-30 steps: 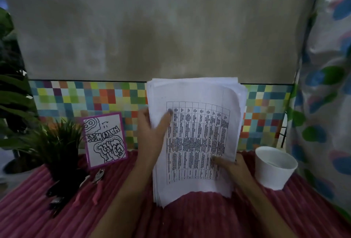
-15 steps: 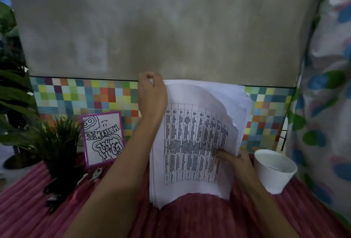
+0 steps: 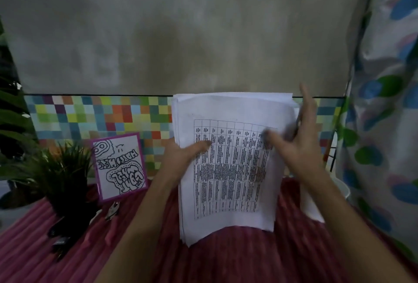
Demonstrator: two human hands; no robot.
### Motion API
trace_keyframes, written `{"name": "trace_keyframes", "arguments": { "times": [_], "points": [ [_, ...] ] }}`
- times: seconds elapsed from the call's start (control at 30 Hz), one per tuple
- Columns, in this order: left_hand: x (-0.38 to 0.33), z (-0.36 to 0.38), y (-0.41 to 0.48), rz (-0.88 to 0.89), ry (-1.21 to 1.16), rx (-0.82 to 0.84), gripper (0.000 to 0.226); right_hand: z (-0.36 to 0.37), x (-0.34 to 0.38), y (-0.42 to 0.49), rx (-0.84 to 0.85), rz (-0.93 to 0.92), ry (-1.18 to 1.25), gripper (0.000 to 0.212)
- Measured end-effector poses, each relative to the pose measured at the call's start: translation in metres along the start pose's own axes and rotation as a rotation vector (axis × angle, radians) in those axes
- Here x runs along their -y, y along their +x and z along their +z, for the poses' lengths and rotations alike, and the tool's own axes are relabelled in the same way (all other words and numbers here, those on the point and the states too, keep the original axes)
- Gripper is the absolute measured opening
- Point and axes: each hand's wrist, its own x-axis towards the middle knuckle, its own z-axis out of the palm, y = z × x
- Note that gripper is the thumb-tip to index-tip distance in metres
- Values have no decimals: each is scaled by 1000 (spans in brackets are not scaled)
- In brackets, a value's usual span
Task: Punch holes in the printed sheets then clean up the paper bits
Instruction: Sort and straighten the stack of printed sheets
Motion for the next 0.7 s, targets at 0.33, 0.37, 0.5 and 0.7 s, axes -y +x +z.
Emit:
{"name": "trace_keyframes", "arguments": {
  "times": [0.33, 0.37, 0.5, 0.7],
  "points": [
    [0, 0, -6, -6, -76, 67, 55, -28, 7, 55, 227, -140, -513, 43],
    [0, 1, -8, 0, -80, 70, 57, -28, 5, 53, 225, -131, -513, 45],
    [0, 4, -10, 22, -84, 34, 40, -26, 1, 49, 219, -203, -501, 48],
    [-1, 9, -14, 41, -82, 42, 49, -25, 2, 58, 305, -204, -530, 43]
  ]
}}
